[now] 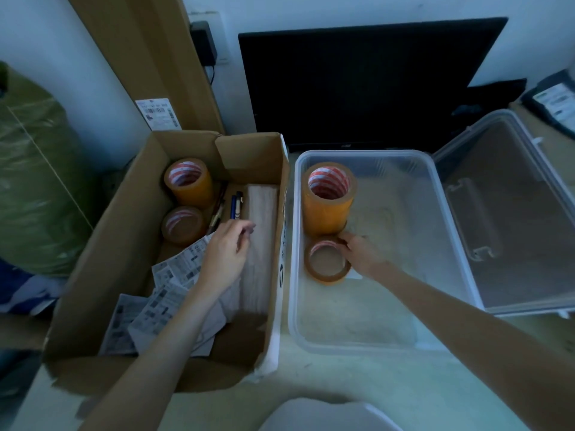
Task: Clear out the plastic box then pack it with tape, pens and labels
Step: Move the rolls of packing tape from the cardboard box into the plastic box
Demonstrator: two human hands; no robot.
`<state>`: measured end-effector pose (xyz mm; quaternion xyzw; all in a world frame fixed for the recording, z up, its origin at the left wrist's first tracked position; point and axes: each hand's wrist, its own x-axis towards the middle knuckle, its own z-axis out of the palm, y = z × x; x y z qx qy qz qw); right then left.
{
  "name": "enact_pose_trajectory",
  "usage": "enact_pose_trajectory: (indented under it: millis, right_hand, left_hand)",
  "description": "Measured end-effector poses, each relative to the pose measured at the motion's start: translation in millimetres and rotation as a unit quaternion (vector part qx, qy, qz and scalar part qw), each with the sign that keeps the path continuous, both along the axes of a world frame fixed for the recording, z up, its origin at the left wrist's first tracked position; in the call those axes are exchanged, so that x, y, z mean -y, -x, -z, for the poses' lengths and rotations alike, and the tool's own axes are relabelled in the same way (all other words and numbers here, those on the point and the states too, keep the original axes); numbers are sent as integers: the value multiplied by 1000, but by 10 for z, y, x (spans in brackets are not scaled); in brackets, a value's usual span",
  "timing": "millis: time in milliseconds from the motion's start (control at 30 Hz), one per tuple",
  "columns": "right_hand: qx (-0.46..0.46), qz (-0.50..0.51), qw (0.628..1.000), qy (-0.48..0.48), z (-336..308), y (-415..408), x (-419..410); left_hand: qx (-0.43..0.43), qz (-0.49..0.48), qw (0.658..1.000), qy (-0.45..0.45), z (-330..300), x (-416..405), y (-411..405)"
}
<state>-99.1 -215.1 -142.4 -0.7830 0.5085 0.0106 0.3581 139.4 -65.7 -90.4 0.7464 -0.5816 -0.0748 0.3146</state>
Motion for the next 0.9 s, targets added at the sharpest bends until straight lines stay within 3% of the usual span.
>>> enact_pose_trajectory:
  millis: [300,433,500,600,733,900]
  right_hand:
    - [134,33,989,60,-530,32,-61]
    - [269,75,960,-13,-892,10,-224]
    - [338,93,934,-73,-1058,-51,-318]
    - [389,89,909,-117,-1258,-168,-424]
    - [422,92,888,-157,-1371,-309,-525]
    - [425,95,885,-165,-1354,-379,-566]
  left_hand:
    - [36,-35,998,-27,16,0,-234]
    - [51,-108,991,-59,61,-5,-493]
    - [48,-171,977,-115,112,36,-655]
    - [51,-227,934,-271,204,51,-981]
    - [96,-166,860,-473,294,-6,-1275]
    - [227,-135,852,-453,402,-16,-1244]
